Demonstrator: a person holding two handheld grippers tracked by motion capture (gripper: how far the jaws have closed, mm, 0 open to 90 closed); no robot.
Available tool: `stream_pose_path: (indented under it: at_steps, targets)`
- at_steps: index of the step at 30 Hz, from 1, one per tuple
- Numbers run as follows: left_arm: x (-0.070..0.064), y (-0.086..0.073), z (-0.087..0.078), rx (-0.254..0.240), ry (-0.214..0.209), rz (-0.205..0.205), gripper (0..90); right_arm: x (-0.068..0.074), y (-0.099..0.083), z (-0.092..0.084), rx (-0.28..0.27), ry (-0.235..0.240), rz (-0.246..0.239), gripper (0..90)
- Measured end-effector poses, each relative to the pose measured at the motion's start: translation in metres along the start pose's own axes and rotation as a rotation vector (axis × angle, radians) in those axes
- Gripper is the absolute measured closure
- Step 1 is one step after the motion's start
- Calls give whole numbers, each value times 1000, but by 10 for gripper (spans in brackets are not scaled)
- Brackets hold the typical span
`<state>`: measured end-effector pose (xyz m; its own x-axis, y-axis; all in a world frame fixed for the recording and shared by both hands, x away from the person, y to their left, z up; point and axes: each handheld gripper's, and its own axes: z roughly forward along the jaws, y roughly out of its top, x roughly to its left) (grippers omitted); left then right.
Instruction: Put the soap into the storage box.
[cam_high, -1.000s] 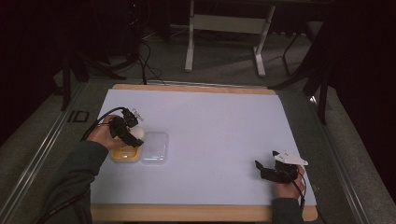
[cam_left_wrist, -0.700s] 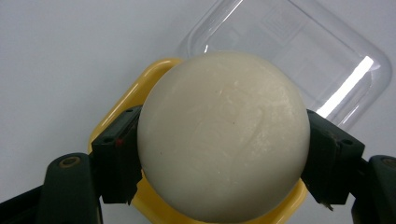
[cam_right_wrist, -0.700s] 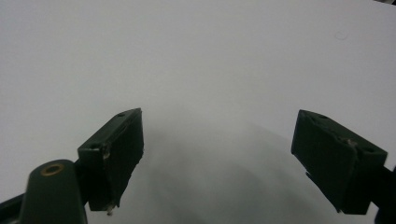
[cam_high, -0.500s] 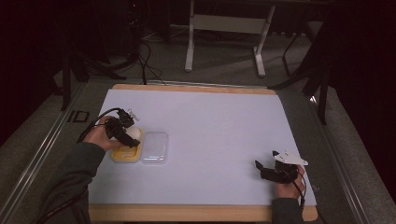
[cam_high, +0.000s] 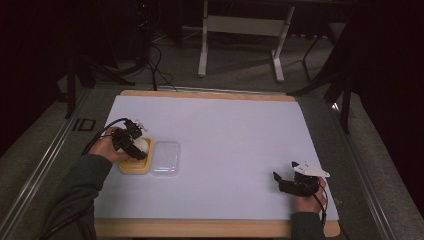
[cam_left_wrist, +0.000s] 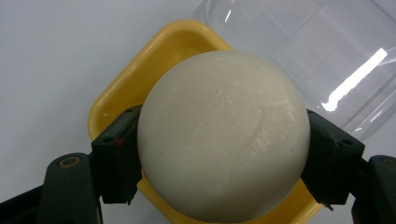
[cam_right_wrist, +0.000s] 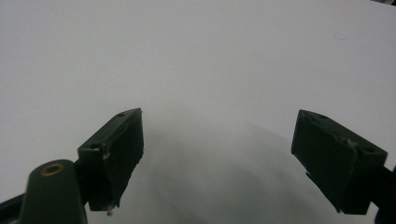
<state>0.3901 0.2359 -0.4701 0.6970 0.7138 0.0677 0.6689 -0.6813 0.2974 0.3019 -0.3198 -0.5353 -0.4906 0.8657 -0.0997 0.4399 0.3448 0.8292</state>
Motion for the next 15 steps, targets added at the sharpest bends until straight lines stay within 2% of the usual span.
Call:
stream_pose_path:
  at_steps: [4, 7, 10, 13, 15]
  targets:
    - [0, -2, 4, 8, -16, -2, 252, 0, 0, 0, -1, 0, -2, 165]
    - [0, -3, 9, 23, -13, 1, 252, 0, 0, 0, 0, 0, 0, 165]
    - [2, -6, 13, 32, -17, -13, 251, 0, 0, 0, 0, 1, 0, 165]
    - [4, -9, 20, 50, -36, -23, 251, 0, 0, 0, 0, 0, 0, 165]
    - [5, -12, 24, 53, -70, -40, 247, 0, 0, 0, 0, 1, 0, 166]
